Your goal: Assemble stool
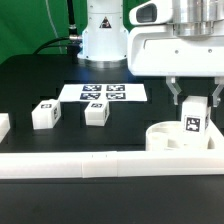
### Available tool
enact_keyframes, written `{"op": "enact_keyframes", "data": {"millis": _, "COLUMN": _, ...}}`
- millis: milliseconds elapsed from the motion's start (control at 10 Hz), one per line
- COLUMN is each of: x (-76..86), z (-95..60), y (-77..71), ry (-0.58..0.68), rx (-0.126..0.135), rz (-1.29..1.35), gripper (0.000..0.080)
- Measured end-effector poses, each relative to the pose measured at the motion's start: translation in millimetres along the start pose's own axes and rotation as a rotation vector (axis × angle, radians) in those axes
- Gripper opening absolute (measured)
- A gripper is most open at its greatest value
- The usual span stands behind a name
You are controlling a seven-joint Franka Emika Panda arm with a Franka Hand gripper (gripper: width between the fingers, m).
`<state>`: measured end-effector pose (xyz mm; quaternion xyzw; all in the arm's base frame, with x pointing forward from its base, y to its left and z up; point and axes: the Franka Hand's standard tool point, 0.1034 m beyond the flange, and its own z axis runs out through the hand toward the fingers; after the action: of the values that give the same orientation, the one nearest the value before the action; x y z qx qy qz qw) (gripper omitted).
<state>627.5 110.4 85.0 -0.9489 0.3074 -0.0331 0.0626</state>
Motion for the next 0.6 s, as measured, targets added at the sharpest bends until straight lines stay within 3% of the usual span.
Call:
{"op": "enact_keyframes", "data": {"millis": 300, "x": -3.3, "z": -0.2, "y": -4.4, "ry": -0.026, "rx": 0.027, "rz": 0.338, "gripper": 0.0337}}
{"op": "enact_keyframes", "data": {"millis": 600, "x": -5.4, "z": 0.3, "y": -6.9, "ry": -0.042, "rx": 0.032, "rz": 0.545, "gripper": 0.0337}}
